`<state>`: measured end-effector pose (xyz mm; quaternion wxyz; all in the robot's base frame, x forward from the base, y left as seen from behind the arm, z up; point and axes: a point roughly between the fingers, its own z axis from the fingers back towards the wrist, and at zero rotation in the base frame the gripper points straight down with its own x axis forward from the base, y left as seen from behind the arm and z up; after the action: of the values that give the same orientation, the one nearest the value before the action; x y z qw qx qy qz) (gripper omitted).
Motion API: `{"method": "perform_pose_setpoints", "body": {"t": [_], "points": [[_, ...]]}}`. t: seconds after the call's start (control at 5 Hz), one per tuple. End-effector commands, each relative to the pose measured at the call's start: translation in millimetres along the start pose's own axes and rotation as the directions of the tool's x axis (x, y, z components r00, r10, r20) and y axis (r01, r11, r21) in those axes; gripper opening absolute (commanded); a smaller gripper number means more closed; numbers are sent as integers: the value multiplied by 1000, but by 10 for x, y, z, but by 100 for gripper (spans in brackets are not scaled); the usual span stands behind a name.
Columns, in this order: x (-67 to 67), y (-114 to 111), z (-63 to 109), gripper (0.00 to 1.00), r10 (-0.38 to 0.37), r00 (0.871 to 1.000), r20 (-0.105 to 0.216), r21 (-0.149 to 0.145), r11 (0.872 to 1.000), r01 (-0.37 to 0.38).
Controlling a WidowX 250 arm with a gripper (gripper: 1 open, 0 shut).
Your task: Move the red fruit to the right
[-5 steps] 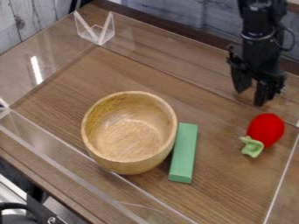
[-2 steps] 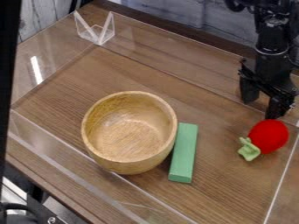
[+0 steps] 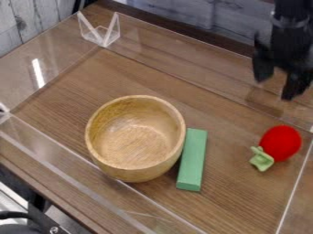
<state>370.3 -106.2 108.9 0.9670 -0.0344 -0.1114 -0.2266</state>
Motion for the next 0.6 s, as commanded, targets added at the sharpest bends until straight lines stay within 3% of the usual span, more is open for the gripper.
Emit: {"method": "perform_pose_setpoints", "body": {"t": [0.0, 0.4], "points": [[24, 264, 444, 100, 62, 994, 91, 52, 996, -67], [-267, 835, 603, 100, 232, 966, 119, 115, 963, -245]]}}
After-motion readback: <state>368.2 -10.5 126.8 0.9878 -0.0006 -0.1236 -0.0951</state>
